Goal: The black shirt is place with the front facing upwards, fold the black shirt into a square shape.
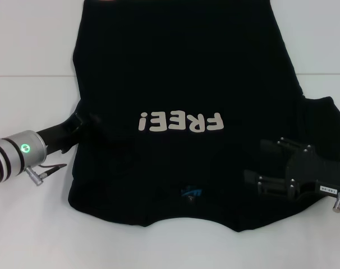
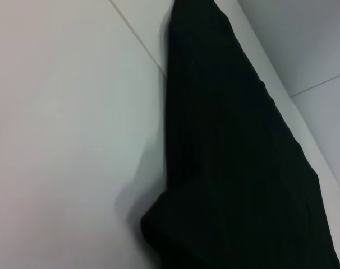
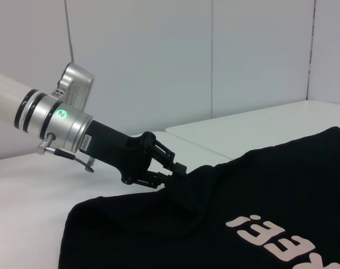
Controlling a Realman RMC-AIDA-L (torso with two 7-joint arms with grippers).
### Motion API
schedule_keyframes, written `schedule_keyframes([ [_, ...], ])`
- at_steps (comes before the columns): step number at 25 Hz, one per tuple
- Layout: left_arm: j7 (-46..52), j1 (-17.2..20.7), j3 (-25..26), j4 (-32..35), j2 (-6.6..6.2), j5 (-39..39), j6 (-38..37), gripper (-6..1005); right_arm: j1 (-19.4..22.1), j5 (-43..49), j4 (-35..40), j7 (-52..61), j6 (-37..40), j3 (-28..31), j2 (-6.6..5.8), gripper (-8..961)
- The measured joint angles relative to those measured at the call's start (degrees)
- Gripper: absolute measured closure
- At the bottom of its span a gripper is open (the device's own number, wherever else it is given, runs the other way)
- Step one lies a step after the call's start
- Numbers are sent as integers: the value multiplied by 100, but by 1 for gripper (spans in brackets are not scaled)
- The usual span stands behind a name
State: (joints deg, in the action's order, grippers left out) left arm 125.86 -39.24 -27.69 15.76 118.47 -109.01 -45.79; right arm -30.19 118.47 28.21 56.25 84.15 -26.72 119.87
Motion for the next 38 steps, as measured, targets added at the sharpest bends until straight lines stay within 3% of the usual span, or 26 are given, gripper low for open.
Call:
schedule_keyframes([
  [8, -43, -16, 0, 13, 11, 4, 11, 786, -4, 0, -2, 0, -12, 0, 0, 68],
  [13, -601, -77, 30, 74, 127, 206, 7, 996, -4, 0, -18, -12, -27, 0, 0, 69],
  [18, -958, -216, -9, 210, 264, 212, -8, 996, -3, -7, -18, -9, -28, 0, 0, 69],
  [38, -1143, -696, -206, 219, 399, 239, -60, 996, -9, -9, -80, -2, -4, 0, 0, 69],
])
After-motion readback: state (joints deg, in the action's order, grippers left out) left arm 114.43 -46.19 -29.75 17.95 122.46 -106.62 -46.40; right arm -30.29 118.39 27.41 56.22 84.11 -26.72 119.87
